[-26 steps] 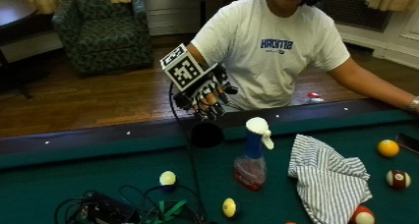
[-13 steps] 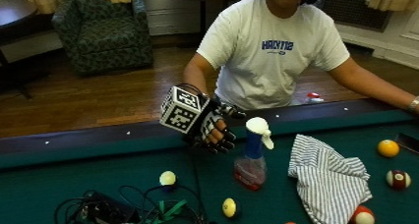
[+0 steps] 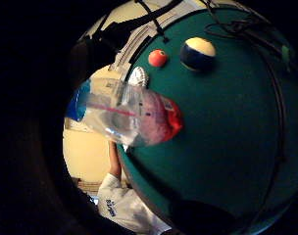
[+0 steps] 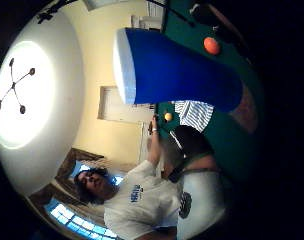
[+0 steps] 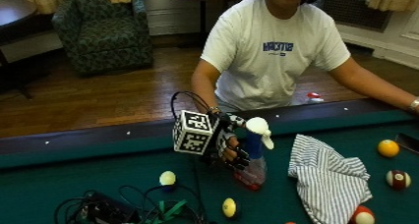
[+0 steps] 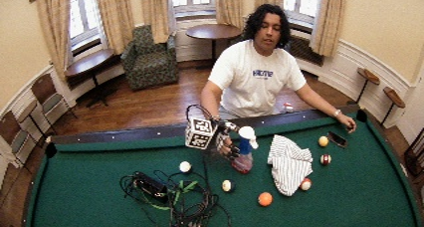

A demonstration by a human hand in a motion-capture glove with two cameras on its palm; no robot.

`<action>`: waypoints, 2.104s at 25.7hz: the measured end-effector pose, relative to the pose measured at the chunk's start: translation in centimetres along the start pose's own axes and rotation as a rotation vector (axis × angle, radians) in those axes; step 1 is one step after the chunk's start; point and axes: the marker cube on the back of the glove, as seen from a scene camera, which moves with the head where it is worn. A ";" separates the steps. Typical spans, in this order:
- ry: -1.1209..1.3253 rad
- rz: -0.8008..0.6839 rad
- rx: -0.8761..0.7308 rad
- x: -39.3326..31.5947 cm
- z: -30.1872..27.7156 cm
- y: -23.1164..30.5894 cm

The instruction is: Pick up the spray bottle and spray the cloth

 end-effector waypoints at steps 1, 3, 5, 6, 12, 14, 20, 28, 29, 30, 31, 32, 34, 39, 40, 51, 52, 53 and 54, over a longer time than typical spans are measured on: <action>-0.019 -0.003 0.000 0.0 0.3 -0.3; -0.064 -0.008 0.002 0.1 0.7 -0.9; -0.108 -0.013 0.006 0.0 1.1 -1.5; -0.128 -0.015 0.007 0.0 1.3 -1.8; -0.187 -0.038 -0.015 -0.2 2.7 -3.1; -0.186 -0.041 -0.018 -0.3 3.2 -3.3; -0.174 -0.034 0.027 -0.5 3.8 -4.0; -0.141 -0.030 0.085 -0.8 4.9 -5.4; -0.137 -0.029 0.094 -0.9 5.1 -5.5; -0.135 -0.028 0.103 -1.0 5.3 -5.7; -0.133 -0.027 0.112 -1.1 5.5 -5.9; -0.133 -0.026 0.123 -1.2 5.6 -6.1; -0.131 -0.027 0.146 -1.4 5.9 -6.3; -0.110 -0.056 0.209 -1.7 6.3 -6.5; -0.110 -0.062 0.226 -1.8 6.4 -6.5; -0.126 -0.115 0.309 -2.9 6.5 -5.4; -0.130 -0.120 0.307 -3.1 6.4 -5.2; -0.133 -0.125 0.304 -3.4 6.1 -5.0; -0.133 -0.131 0.302 -3.8 5.9 -4.9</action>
